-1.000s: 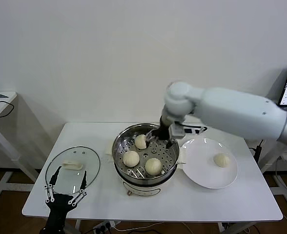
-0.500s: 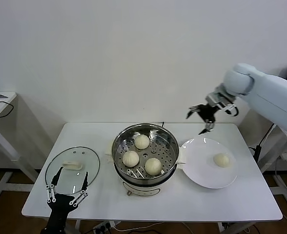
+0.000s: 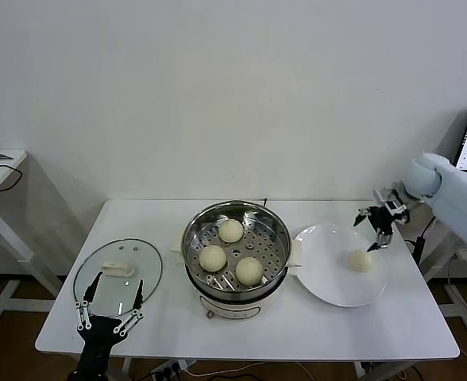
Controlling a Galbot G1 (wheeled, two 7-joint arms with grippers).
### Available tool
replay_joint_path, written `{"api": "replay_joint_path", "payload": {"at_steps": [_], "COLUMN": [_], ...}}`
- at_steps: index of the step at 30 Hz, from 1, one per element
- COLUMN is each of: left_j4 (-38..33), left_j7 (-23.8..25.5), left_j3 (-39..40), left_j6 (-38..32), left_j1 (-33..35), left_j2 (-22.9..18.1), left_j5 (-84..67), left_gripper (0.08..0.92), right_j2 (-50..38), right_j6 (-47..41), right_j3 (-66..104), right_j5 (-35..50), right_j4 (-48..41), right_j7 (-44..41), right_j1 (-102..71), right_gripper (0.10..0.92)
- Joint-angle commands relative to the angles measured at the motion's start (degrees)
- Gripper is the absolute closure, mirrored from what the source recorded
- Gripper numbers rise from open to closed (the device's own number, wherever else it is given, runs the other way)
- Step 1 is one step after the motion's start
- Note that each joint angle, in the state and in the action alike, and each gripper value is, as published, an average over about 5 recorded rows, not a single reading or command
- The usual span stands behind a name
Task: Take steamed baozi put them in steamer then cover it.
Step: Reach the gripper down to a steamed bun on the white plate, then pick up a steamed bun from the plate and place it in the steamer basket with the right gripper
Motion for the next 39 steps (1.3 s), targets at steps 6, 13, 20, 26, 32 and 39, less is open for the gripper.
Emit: {"api": "replay_joint_path", "payload": {"at_steps": [6, 13, 20, 26, 32, 39], "left_j4": [0.2, 0.2, 0.2, 0.1, 0.1, 0.0], "left_j7": [0.0, 0.0, 0.0, 0.1, 0.1, 0.1], "left_j3": [0.0, -0.2, -0.7, -0.9, -1.4, -1.6], "left_j6": [-0.2, -0.2, -0.4, -0.4, -0.5, -0.4], "left_j1": [0.2, 0.3, 0.6, 0.6, 0.7, 0.8], "left_j2": [-0.1, -0.1, 0.2, 0.3, 1.0, 1.5], "left_j5": [0.0, 0.0, 0.1, 0.0, 0.0, 0.1], "left_gripper": [0.177, 0.177, 0.177, 0.177, 0.177, 0.177], "right_j2": [3.8, 5.8, 6.4, 6.4, 6.1, 3.7], "right_j6": [-1.2, -1.2, -1.2, -1.0, -1.1, -2.5], "right_j3": [4.9, 5.3, 5.0, 5.1, 4.7, 4.7], "right_j5": [-6.2, -6.3, -7.4, -7.7, -7.3, -5.2], "right_j4": [-6.7, -8.5, -8.9, -8.7, -7.5, -0.6], "right_j7": [1.6, 2.9, 3.1, 3.5, 2.8, -5.0], "right_j1": [-8.5, -9.1, -9.2, -9.2, -8.5, -0.1], "right_gripper": [0.203, 0.203, 0.203, 0.274, 0.336, 0.355]}}
